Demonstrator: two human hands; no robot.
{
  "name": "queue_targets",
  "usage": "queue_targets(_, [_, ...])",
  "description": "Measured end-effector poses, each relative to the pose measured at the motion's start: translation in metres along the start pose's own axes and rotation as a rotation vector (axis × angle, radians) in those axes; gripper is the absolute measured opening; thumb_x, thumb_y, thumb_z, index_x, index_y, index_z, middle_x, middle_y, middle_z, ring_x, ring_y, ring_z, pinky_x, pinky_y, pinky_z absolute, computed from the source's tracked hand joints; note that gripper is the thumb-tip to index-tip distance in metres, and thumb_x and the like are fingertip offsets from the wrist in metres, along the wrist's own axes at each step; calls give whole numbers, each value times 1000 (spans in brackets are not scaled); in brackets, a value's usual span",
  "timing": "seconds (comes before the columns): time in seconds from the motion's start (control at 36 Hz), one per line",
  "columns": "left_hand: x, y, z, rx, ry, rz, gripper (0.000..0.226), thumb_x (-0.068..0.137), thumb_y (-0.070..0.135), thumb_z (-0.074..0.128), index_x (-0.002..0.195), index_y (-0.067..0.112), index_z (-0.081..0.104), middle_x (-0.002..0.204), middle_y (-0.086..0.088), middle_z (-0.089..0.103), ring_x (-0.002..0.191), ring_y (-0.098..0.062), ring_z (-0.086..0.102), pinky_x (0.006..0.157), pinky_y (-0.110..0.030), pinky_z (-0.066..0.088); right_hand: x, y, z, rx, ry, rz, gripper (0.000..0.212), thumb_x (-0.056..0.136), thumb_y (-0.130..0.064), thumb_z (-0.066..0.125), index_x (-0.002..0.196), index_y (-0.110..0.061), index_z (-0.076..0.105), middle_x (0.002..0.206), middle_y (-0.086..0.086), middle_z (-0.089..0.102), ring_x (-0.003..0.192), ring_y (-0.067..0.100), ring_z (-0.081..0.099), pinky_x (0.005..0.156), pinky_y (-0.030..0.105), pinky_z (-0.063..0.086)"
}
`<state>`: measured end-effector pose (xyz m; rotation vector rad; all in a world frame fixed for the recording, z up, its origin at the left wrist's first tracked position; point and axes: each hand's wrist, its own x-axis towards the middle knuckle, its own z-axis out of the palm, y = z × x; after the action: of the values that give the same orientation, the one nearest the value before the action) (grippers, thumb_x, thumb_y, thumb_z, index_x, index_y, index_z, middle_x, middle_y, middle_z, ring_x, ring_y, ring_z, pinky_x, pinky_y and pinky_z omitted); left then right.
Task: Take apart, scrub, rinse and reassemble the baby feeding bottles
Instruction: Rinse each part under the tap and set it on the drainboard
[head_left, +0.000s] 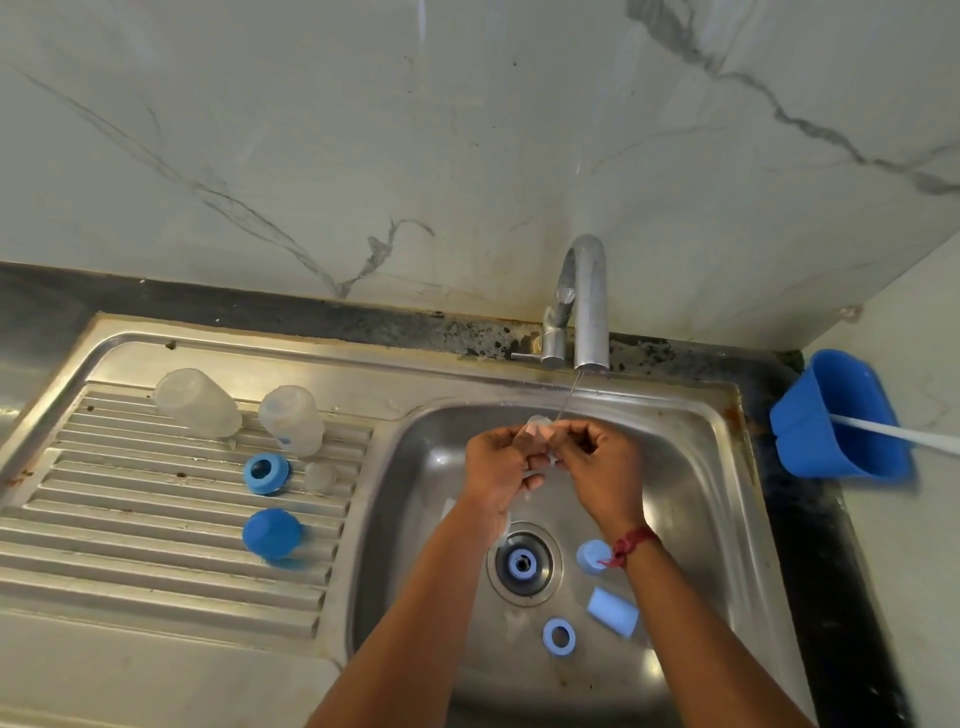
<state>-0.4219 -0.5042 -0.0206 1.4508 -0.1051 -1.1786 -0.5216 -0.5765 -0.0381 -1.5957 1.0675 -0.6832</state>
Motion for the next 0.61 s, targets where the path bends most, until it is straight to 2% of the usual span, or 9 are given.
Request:
queue_targets(0.11, [1, -2, -6, 6, 26, -56, 14, 100, 10, 55, 106, 5, 66, 84, -9, 71, 73, -14, 67, 67, -27, 54, 5, -3, 4, -98, -108, -24, 19, 81, -15, 79, 97, -23, 72, 94, -5, 73, 87, 6, 67, 77, 14, 53])
queue_targets(0.19, [0, -2, -9, 29, -3, -76, 16, 102, 12, 51, 102, 9, 67, 89, -10, 70, 77, -15, 67, 68, -29, 54, 8, -5, 5, -155, -142, -7, 23, 83, -13, 77, 106, -14, 73, 105, 2, 66, 92, 4, 63, 77, 7, 48])
queue_targets(0.25, [0, 1, -10, 28, -31, -103, 20, 103, 17, 50, 102, 9, 68, 88, -8, 72, 79, -17, 67, 69, -30, 54, 9, -6, 4, -151, -88, 13, 17, 82, -17, 79, 98, -14, 74, 102, 0, 67, 92, 8, 65, 78, 11, 50])
queue_targets(0.33, [1, 4, -13, 57, -10, -128, 23, 102, 25, 54, 101, 8, 70, 88, -7, 71, 77, -17, 66, 67, -31, 54, 8, -7, 0, -156, 29, 61, 15, 79, -22, 82, 88, -16, 72, 89, -5, 71, 85, 10, 67, 78, 24, 55])
queue_targets(0.42, [0, 3, -19, 9, 109, -126, 15, 99, 23, 60, 99, 10, 67, 83, -6, 69, 68, -15, 63, 62, -30, 52, 1, -13, -2, -176, 16, 19, 14, 78, -19, 83, 84, -23, 70, 84, -7, 71, 81, 9, 67, 75, 22, 53])
queue_targets(0.5, [-8, 0, -29, -36, 183, -140, 10, 98, 18, 58, 99, 11, 65, 78, -5, 67, 66, -16, 61, 63, -30, 52, -6, -18, -5, -89, 1, 15, 18, 81, -16, 80, 82, -31, 70, 82, -11, 74, 80, 5, 68, 75, 18, 53])
queue_targets(0.61, [-25, -5, -40, -55, 194, -135, 13, 98, 16, 56, 103, 9, 65, 77, -5, 67, 67, -16, 60, 63, -30, 51, -21, -19, -6, 14, 1, 101, 15, 83, -12, 77, 90, -24, 72, 87, -8, 74, 82, 6, 68, 74, 12, 50])
